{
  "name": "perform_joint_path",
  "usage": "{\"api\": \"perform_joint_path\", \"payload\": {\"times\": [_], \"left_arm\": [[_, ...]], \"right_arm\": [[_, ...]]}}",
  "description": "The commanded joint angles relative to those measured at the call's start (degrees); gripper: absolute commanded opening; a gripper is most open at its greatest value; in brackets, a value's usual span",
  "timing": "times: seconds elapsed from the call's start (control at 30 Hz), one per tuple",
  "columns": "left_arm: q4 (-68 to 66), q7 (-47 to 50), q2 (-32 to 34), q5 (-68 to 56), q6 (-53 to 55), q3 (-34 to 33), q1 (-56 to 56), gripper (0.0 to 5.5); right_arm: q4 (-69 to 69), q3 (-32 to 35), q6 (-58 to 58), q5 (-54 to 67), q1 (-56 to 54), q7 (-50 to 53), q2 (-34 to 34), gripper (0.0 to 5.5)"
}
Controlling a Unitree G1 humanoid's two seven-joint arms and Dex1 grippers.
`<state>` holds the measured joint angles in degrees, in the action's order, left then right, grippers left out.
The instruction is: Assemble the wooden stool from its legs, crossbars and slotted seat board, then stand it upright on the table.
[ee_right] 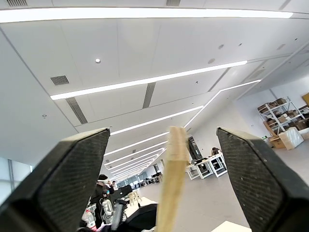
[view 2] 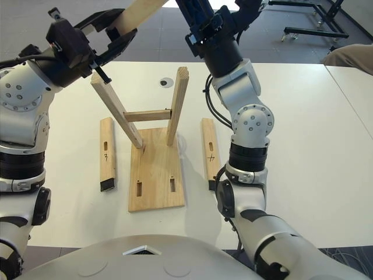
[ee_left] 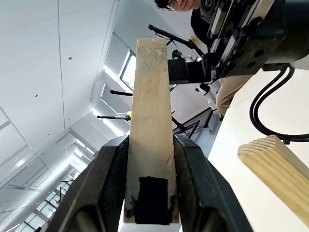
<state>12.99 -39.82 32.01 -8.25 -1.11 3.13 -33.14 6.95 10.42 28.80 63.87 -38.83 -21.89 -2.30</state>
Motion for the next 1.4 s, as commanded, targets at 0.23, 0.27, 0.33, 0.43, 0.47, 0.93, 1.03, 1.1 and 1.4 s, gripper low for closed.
{"api": "perform_joint_path", "payload": {"times": [0.23, 0.27, 0.33, 0.43, 0.47, 0.93, 1.03, 1.1, 1.4], "left_arm": [[1.07, 0.06, -0.71, 1.16, 1.15, 2.09, 1.42, 1.28], [1.17, 0.06, -0.76, 1.25, 1.22, 2.17, 1.52, 1.28], [1.11, -0.15, -0.86, 1.44, 1.33, 2.43, 1.63, 1.28], [0.88, -0.45, -0.92, 1.53, 1.37, 2.58, 1.57, 1.28], [0.77, -0.52, -0.94, 1.49, 1.4, 2.52, 1.48, 1.28], [0.35, -0.17, -2.74, -1.71, 3.93, 0.9, 2.13, 1.28], [-0.94, 1.96, -3.31, -1.79, 4.32, -0.99, 1.58, 1.96], [-1.15, 2.99, -3.33, -1.55, 4.46, -1.88, 1.55, 2.26], [1.15, 9.96, -1.66, 2.11, 2.62, -8.87, 5.84, 2.78]], "right_arm": [[-0.8, -1.35, 0.78, -1.64, -1.19, -1.69, 0.31, 2.58], [-0.56, -1.41, 0.88, -1.47, -1.05, -1.71, 0.36, 2.41], [-0.21, -1.52, 0.99, -1.31, -0.87, -1.64, 0.48, 2.07], [-0.04, -1.53, 1.14, -1.43, -0.84, -1.54, 0.66, 1.44], [-0.03, -1.52, 1.12, -1.54, -0.87, -1.47, 0.68, 1.22], [0.26, -0.59, -0.69, -2.95, -1.12, -1.24, 1.92, 0.39], [0.81, 0.53, -0.96, -1.8, -1.74, -1.24, 1.91, 0.39], [0.75, 1.34, -1.31, -1.82, -2.24, -1.3, 1.45, 0.39], [0.62, 11.63, -6.79, -16.85, -1.99, 10.96, -15.19, 0.39]]}}
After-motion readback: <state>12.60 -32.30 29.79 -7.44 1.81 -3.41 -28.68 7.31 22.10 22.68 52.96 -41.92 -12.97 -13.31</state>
